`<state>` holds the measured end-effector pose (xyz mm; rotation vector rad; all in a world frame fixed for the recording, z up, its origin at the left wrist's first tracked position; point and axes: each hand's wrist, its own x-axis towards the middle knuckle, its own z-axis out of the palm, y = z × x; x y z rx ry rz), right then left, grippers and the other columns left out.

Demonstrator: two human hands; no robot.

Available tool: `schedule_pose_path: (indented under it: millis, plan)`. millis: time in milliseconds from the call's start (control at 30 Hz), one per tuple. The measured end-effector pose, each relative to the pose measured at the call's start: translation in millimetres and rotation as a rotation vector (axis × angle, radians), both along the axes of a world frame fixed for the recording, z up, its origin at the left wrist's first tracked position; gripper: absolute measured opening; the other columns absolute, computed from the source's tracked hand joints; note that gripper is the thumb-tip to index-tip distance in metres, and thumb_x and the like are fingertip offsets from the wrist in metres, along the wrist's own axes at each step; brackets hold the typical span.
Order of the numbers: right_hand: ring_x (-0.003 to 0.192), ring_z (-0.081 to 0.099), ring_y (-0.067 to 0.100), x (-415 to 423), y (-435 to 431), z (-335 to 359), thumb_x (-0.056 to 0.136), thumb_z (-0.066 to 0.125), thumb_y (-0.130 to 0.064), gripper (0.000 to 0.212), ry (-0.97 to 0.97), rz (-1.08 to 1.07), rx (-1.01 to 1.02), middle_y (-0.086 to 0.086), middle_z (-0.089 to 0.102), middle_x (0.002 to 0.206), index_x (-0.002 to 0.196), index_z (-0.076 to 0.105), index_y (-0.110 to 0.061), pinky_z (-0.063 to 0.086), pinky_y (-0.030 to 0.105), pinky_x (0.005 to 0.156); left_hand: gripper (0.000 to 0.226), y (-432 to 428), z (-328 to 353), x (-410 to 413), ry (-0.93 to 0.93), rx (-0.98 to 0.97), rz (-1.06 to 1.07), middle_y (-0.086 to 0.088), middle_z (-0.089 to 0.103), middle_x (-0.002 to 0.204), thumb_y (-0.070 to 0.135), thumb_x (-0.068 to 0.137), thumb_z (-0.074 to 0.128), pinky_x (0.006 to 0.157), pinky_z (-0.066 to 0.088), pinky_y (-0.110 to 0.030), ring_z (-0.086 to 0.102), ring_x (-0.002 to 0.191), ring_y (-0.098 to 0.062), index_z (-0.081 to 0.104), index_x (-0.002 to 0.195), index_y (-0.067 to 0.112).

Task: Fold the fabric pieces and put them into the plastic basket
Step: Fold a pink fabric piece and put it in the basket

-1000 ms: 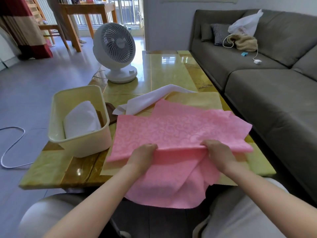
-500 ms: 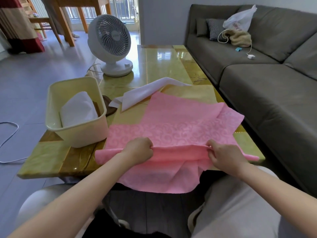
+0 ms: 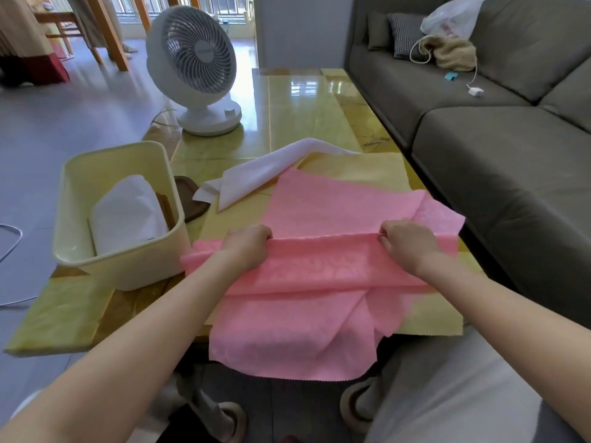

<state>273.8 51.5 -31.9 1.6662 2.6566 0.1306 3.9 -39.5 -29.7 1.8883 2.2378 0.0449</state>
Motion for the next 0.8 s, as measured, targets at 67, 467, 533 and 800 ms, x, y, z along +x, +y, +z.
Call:
schedule_pose_path:
  millis: [67,467,533,800]
  plan:
    - [0.109,0.054,0.031,-8.4,9.8,-5.0,0.097,0.042,-0.024,0.026,-0.033,-0.012,-0.007,0.012,0.062,0.115,0.112,0.058,-0.009,0.044,0.039,0.086,0.032,7.6,-5.7,-3.9,0.022,-0.03,0.013,-0.005,0.062,0.116,0.008,0.087,0.045,0.085,0.043,-0.033,0.058,0.107,-0.028,0.061,0.113,0.019]
    - [0.113,0.051,0.029,-23.3,39.9,-23.3,0.095,0.039,-0.013,0.026,-0.125,-0.049,-0.077,0.01,0.056,0.119,0.115,0.056,-0.012,0.041,0.037,0.09,0.031,31.3,-21.3,-14.5,-0.023,0.009,0.078,-0.005,0.063,0.118,0.012,0.093,0.041,0.094,0.037,-0.034,0.054,0.112,-0.028,0.063,0.113,0.019]
    - [0.112,0.051,0.029,-24.1,40.1,-25.1,0.095,0.039,-0.011,0.027,-0.145,-0.051,-0.071,0.01,0.056,0.119,0.116,0.056,-0.012,0.041,0.037,0.089,0.03,33.4,-24.4,-15.6,-0.016,0.016,0.083,-0.005,0.062,0.119,0.012,0.092,0.042,0.095,0.036,-0.035,0.052,0.114,-0.027,0.063,0.112,0.02]
    - [0.113,0.051,0.028,-32.1,31.0,-21.9,0.089,0.049,-0.01,0.033,-0.157,-0.049,-0.053,0.009,0.052,0.123,0.122,0.049,-0.011,0.041,0.036,0.091,0.026,37.5,-32.1,-14.5,-0.002,0.066,0.116,-0.005,0.054,0.117,0.013,0.095,0.044,0.093,0.031,-0.036,0.049,0.112,-0.024,0.058,0.115,0.019]
